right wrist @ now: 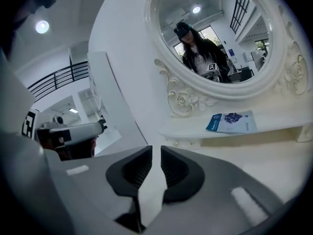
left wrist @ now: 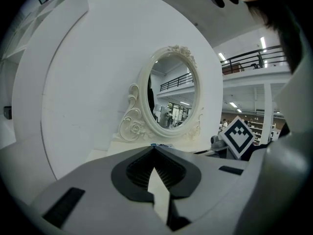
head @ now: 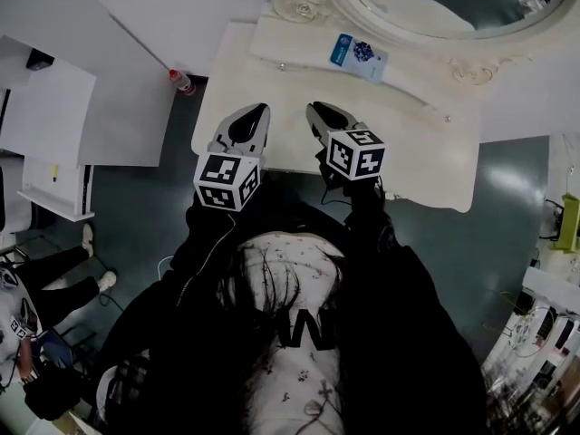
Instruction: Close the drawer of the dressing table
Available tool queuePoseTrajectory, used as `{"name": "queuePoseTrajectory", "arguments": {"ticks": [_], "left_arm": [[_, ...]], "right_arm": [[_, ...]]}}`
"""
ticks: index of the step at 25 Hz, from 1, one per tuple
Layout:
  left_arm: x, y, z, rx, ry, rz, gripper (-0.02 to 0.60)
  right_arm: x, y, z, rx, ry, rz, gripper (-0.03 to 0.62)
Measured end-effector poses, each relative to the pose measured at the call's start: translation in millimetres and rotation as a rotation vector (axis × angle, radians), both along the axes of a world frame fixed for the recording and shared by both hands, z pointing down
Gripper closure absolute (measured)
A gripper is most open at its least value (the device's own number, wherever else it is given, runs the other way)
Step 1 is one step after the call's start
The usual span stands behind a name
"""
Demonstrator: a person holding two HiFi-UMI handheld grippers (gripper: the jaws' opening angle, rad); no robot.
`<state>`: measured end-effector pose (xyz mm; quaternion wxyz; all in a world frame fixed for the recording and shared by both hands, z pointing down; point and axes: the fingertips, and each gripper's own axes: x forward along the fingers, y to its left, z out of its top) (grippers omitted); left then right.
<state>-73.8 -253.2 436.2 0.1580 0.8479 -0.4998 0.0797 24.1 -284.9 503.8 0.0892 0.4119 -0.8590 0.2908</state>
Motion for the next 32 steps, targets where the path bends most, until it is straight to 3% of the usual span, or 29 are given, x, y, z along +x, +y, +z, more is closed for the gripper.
{"name": "queuePoseTrajectory", "arguments": {"ticks": [7,16,32], "left_arm": [[46.8,32.4,-3.2,0.009,0.003,0.001,0.581],[89.7,86.4,-4.0,0.022,0.012,-0.065,0.581],[77.7,154.4,-0.4,0.001,-0.030,-0.133,0.581]], "right_arm": [[34.2,52.0,-28.1,0.052,-0.058,0.003,0.551],[75.1,114.0,-32.9,0.072,-0.059,-0.053,0.551],[57.0,172.4,-37.5,0.081,-0.096,-0.138,0.551]]}}
